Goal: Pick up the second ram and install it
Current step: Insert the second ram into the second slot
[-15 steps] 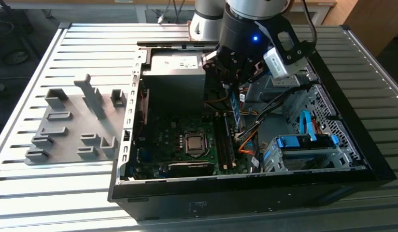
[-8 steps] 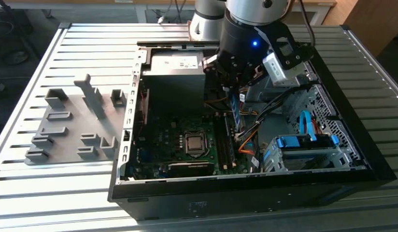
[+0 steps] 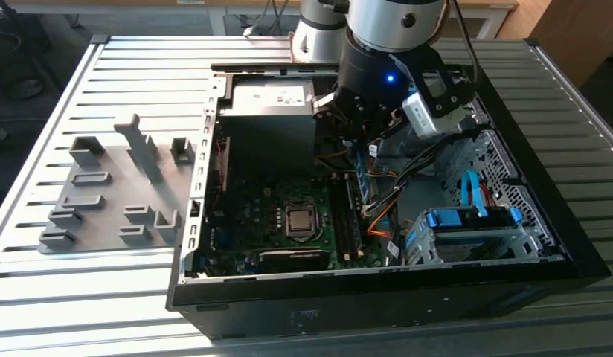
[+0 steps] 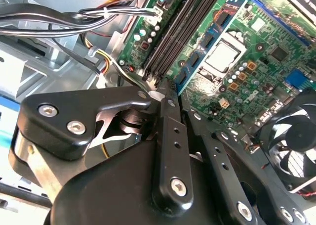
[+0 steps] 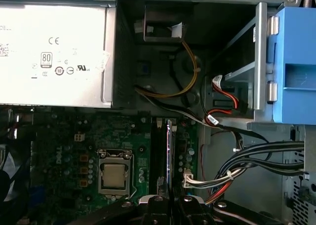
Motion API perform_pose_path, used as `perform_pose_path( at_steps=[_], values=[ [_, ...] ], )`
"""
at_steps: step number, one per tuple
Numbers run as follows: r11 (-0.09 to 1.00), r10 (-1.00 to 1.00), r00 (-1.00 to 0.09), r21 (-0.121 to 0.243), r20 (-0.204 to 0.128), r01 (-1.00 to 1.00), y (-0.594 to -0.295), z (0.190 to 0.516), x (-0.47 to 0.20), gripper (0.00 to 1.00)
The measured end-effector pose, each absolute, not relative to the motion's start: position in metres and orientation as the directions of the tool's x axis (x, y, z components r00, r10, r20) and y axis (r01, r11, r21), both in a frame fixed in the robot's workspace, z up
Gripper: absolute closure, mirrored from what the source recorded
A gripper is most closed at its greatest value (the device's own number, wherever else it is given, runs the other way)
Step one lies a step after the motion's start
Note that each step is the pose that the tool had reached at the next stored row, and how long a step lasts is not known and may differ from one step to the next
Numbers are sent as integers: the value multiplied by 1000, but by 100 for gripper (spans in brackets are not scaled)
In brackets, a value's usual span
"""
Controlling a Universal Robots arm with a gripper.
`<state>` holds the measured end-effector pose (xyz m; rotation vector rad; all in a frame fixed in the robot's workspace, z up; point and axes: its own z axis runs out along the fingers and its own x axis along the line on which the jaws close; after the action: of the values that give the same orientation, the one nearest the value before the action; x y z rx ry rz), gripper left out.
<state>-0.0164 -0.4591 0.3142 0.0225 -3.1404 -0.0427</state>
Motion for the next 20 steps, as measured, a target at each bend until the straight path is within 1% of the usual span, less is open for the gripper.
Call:
perform_pose_path(
  at_steps=[6, 20],
  values=[
    [998, -17, -1000, 55, 0, -16, -459, 309, -16, 86],
    [998, -18, -1000, 54, 1, -18, -460, 308, -16, 86]
  ],
)
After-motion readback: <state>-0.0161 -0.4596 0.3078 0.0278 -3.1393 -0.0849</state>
